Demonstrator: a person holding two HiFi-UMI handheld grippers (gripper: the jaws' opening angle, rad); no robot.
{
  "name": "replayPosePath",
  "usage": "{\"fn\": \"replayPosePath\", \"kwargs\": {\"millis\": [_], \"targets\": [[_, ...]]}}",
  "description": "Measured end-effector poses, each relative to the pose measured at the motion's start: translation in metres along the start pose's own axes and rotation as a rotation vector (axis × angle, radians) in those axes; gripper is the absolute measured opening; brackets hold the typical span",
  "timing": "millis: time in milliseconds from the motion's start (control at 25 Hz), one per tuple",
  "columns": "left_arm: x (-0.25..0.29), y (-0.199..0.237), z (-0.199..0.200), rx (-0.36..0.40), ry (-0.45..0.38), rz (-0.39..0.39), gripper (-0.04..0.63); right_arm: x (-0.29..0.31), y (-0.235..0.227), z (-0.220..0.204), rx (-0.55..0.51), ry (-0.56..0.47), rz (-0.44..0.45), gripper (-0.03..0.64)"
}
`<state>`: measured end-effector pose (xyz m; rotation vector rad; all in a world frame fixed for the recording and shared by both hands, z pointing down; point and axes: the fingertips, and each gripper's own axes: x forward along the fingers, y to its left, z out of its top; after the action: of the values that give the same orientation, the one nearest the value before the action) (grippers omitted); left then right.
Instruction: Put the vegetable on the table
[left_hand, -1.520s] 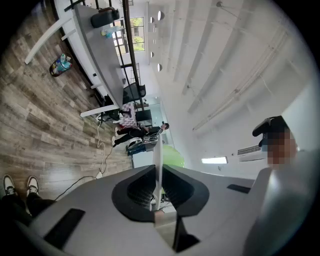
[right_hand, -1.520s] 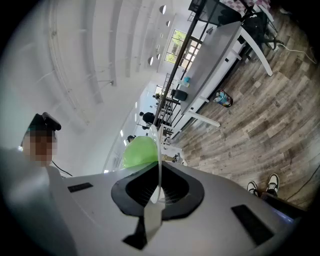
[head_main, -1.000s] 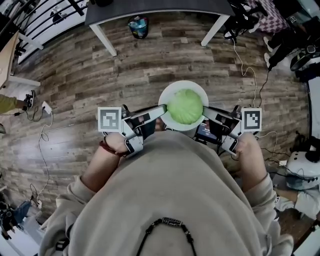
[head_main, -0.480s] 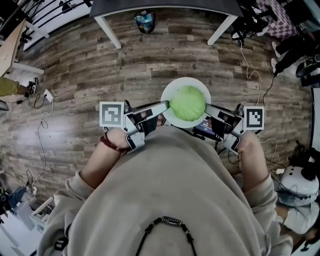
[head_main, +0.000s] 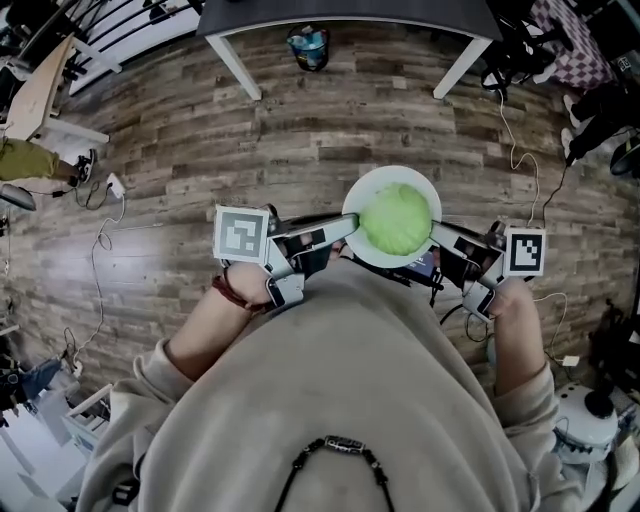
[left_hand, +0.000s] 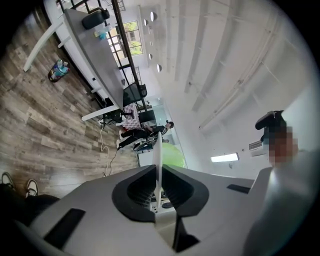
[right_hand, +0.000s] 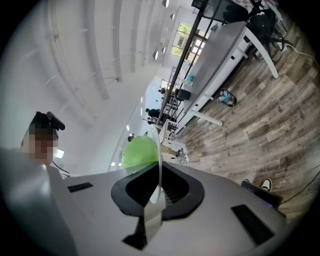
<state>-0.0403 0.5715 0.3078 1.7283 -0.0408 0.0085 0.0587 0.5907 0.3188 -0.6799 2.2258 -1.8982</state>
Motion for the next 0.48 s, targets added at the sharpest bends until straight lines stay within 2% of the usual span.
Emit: {"fn": "replayPosePath", "kwargs": {"millis": [120, 240, 480], "targets": [[-0.001, 0.002, 0.002, -0.028, -0.001, 0.008, 0.037, -0.001, -0.001, 0.002, -0.012, 0.011, -0.015, 0.025], [0.0, 0.017, -0.015, -0.045, -0.012, 0.015, 0.038, -0.004, -0.015, -0.014, -0.016, 0.001, -0.01, 0.025], [-0.004, 0.026, -0.002, -0.016, 0.019, -0.029, 0.038, 0.005, -0.019, -0.009, -0.026, -0.035, -0.037, 0.025]]}}
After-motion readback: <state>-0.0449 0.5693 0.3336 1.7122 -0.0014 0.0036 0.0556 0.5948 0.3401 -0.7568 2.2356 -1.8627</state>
